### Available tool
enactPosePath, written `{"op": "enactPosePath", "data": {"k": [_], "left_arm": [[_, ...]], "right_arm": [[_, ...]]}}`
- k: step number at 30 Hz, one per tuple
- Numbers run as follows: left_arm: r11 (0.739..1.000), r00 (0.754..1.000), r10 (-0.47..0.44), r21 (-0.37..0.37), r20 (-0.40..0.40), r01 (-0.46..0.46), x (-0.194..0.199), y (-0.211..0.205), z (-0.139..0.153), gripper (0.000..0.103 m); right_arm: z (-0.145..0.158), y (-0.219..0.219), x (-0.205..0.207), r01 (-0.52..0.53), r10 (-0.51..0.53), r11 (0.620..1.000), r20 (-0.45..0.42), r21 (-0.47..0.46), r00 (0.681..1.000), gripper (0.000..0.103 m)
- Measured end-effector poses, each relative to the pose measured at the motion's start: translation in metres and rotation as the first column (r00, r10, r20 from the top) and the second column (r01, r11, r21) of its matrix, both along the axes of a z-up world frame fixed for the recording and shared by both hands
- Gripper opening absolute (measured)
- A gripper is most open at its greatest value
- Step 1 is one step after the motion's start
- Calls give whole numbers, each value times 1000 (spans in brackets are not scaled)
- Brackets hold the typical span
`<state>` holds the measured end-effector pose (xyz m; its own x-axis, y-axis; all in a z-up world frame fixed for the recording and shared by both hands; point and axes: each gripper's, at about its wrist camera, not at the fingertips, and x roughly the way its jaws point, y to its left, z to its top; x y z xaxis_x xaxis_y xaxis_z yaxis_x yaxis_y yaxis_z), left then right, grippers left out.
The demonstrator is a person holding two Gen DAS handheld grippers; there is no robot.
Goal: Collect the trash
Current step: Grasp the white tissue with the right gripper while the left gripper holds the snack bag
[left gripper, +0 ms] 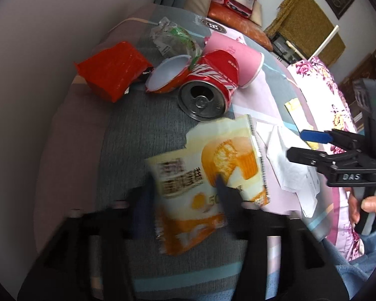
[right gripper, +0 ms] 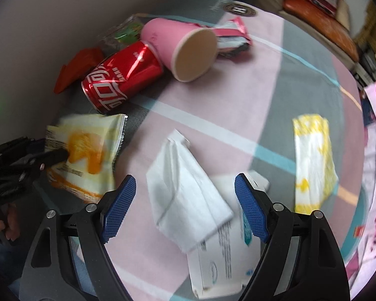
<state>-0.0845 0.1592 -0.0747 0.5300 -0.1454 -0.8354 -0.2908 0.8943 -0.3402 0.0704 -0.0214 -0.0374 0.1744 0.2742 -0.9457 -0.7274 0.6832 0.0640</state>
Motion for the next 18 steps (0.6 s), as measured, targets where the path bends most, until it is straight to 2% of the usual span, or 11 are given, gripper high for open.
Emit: {"op": "enactPosePath", "data": {"k": [2,4,5,6,7,9,11,12,14,18], "left_arm": [[1000,1000,-6,5,-4,6,-3,-2,-1,68],[1000,1000,-13,-3,-14,13,-4,-4,-3,68],[1000,1000,-17,2,-11,17,-4,-4,-3,69],[1000,1000,-21,5,-13,21,-4,-4,-4,70],[1000,1000,-22,6,-14,22,-4,-4,-4,71],[1000,1000,-22,12,-16,22,-3,-6,-4,71],[1000,1000,-21,15,-12,21,-2,-10,-3,69],[999,999,-33,20,-12,33,-2,-15,-4,49],[998,998,-54,20,-23,54,1,-23,-5,25],[998,998,-60,27,1,60,1,-38,3,17]], "right_arm": [[-6,6,0,-27,27,1000,-4,-13,1000,76],[-11,10,-1,-43,42,999,-29,-13,999,64],[-13,13,-2,-55,54,998,-31,-15,998,61],[-14,14,-3,-64,64,998,-28,-18,998,53],[-14,14,-4,-73,73,997,-38,-15,997,35],[-15,13,-4,-70,69,998,-69,-1,995,8],[-11,9,-4,-54,55,998,-61,20,997,7],[-6,4,-3,-36,38,999,-62,41,997,6],[2,-5,-1,1,4,997,-58,73,998,5],[21,-25,3,61,-56,989,-39,134,998,5]]}}
